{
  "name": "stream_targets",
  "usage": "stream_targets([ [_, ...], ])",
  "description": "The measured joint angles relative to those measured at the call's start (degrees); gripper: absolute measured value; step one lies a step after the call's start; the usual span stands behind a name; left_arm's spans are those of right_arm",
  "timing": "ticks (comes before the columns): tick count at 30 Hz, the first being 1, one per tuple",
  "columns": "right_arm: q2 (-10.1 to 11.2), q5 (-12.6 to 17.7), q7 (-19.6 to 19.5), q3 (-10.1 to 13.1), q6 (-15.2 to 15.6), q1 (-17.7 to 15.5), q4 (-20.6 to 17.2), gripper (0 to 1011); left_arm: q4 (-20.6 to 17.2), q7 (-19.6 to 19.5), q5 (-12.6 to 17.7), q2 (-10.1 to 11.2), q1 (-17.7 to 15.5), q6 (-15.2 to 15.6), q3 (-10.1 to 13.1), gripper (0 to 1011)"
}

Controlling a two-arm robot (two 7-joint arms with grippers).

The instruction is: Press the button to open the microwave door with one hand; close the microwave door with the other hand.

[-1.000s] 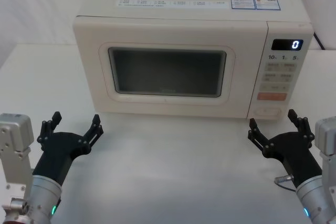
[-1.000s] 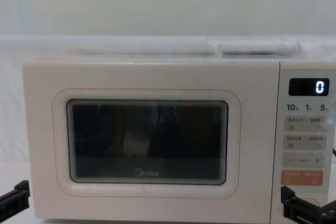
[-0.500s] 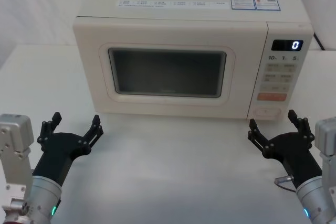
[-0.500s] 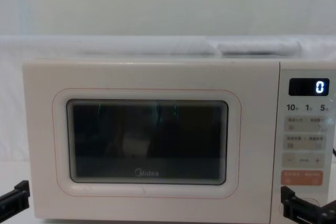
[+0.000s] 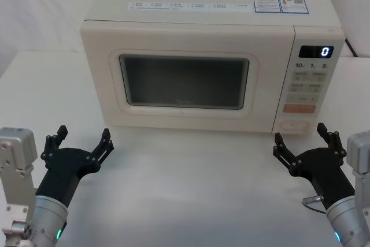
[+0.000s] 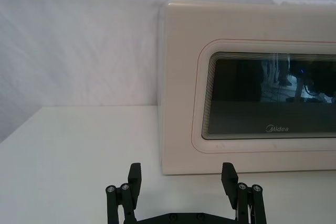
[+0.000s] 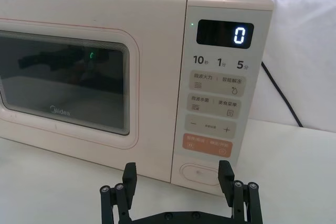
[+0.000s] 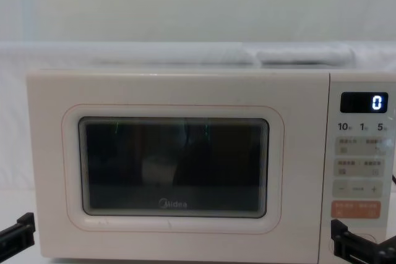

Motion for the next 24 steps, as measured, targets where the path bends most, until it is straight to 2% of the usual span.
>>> stream_targets([
  [24,0.00,0.00,0.00,0.00,0.00,0.00,0.00,1002,0.00,0.00,0.00,0.00,0.00,0.00,0.00,1001],
])
